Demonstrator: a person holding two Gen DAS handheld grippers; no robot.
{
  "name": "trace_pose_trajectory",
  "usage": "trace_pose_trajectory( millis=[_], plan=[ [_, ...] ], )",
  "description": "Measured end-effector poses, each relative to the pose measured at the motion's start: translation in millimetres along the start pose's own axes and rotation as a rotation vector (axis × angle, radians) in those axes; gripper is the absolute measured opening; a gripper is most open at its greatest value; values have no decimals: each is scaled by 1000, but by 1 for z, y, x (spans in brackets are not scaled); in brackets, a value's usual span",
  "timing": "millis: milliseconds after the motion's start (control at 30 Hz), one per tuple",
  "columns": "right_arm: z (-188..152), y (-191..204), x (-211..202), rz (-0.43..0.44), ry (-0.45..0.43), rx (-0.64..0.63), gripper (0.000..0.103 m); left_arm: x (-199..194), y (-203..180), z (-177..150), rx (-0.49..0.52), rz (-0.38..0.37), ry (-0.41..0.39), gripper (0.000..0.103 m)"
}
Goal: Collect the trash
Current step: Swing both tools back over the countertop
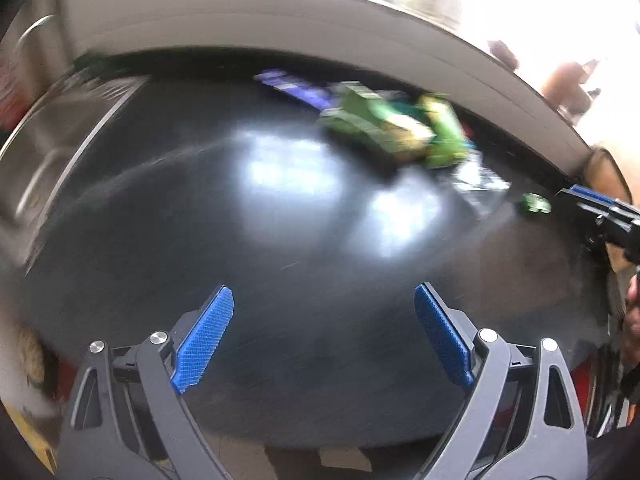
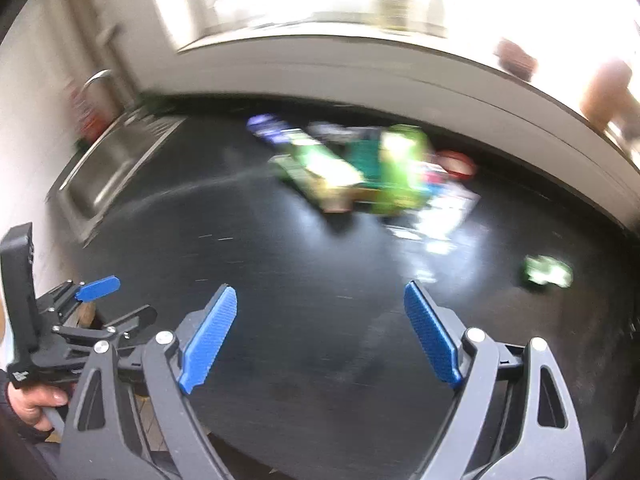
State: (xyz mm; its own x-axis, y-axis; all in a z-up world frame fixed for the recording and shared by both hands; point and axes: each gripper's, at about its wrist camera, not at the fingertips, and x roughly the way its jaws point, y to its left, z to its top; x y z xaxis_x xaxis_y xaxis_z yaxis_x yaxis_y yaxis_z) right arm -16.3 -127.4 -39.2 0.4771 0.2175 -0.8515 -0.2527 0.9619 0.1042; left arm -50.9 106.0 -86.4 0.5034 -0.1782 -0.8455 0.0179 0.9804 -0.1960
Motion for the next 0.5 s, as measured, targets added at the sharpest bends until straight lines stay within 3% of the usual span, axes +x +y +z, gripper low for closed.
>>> trace_pose_trajectory(
  millis=[300, 500],
  plan=[
    [-16, -143, -1, -90, 13, 184, 83, 51, -121, 29, 224, -21, 25, 89],
    [-13, -221, 25, -134, 52, 271, 83, 97, -170, 48, 275, -14, 47, 89]
  ],
)
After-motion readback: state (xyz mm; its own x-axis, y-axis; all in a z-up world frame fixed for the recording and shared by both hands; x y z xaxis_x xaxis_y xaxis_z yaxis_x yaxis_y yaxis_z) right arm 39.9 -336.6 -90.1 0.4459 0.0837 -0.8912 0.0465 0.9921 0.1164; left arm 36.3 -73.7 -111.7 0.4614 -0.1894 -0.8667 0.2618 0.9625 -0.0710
